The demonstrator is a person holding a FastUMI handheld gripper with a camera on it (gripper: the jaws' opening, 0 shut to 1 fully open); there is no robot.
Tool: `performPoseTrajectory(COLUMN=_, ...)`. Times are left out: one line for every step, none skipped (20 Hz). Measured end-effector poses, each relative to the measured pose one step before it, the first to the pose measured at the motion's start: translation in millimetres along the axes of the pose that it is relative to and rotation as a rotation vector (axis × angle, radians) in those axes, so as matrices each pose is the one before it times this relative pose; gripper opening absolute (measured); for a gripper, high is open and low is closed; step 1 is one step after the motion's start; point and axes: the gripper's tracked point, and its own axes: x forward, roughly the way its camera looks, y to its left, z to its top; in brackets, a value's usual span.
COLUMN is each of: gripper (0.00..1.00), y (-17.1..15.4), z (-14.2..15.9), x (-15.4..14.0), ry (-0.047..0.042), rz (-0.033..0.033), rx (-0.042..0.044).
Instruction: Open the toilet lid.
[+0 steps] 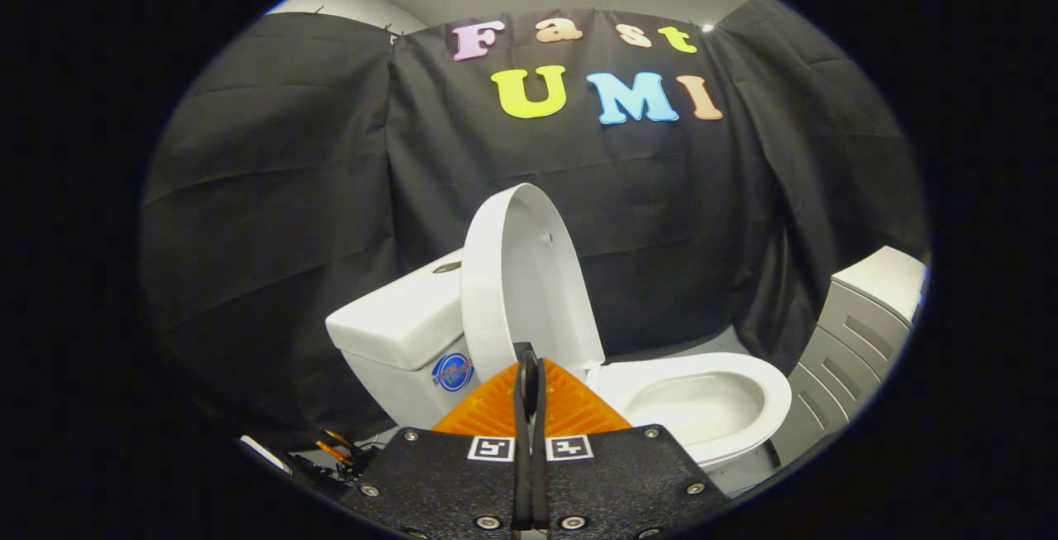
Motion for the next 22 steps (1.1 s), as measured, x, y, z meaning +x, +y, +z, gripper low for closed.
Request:
performPoseTrajectory(gripper=0.00, y=4.84, z=0.17, x=1.34, ry=0.00008, rz=0.00484, rx=-0.02762)
performPoseTrajectory(gripper=0.00, y=3.26, z=0.49, x=1.06, ry=0.00186, rz=-0.00137, rx=-0.03488)
performPoseTrajectory(gripper=0.00, y=1.64, z=-0.78, x=1.25, ry=0.00267, rz=-0.00022, rx=-0.02928)
performPoseTrajectory(gripper=0.00, y=1.77, z=-0.77, x=0.92, ry=0.00243, rz=0.00280, rx=-0.01280)
performPoseTrajectory(gripper=0.00, y=3.37, z=-2.67, x=0.39, ry=0.00148, rz=0.00822, rx=0.00385)
performPoseTrajectory(gripper=0.00, y=4.63, z=-0.83, x=1.26, ry=0.00182, rz=0.01333, rx=0.00543)
performPoseTrajectory(gripper=0.00, y=2.45, z=3.76, x=-0.58, ry=-0.00430, rz=-0.00243, rx=-0.01894)
performPoseTrajectory(gripper=0.00, y=-0.13, z=-2.13, x=1.81, ry=0.00539, rz=0.00002, rx=-0.02416)
performPoseTrajectory(gripper=0.00, y=1.43, z=3.00, x=-0.41, ry=-0.00704, rz=-0.00673, rx=-0.02323)
performPoseTrajectory(gripper=0.00, y=0.81, z=0.84, x=0.56, ry=0.00382, rz=-0.00435, rx=-0.01554)
performPoseTrajectory(gripper=0.00, y=-1.15, z=-1.84, x=-0.23, ry=-0.00170, rz=-0.00584, rx=-0.00560)
performPoseTrajectory(gripper=0.00, y=-0.97, z=-0.66, x=0.37, ry=-0.00130, rz=-0.00028, rx=0.00240)
performPoseTrajectory(gripper=0.00, y=-1.15, z=0.14, x=0.18, ry=-0.00148, rz=0.00566, rx=-0.00110)
performPoseTrajectory(gripper=0.00, y=-0.93, z=2.15, x=0.49, ry=0.00145, rz=0.01121, rx=-0.00185)
performPoseTrajectory(gripper=0.00, y=-2.15, z=1.73, x=1.86, ry=0.00222, rz=0.01239, rx=-0.00153)
performPoseTrajectory(gripper=0.00, y=-1.22, z=2.15, x=-0.33, ry=0.00041, rz=0.01386, rx=0.00345)
performPoseTrajectory(gripper=0.03, y=0.59, z=0.35, x=0.38, ry=0.00318, rz=0.02241, rx=0.00221)
performPoseTrajectory(gripper=0.06, y=4.07, z=2.28, x=-0.06, ry=0.00090, rz=0.03050, rx=-0.00407)
performPoseTrajectory(gripper=0.15, y=4.30, z=2.45, x=-0.10, ry=-0.00793, rz=0.03011, rx=-0.01746)
performPoseTrajectory(gripper=0.23, y=3.61, z=7.61, x=-3.19, ry=-0.02161, rz=0.01310, rx=-0.02156)
performPoseTrajectory(gripper=0.31, y=-3.56, z=6.33, x=-5.09, ry=-0.02695, rz=-0.00248, rx=-0.02276)
performPoseTrajectory(gripper=0.49, y=-4.24, z=6.00, x=-4.73, ry=-0.02182, rz=-0.00218, rx=-0.00698)
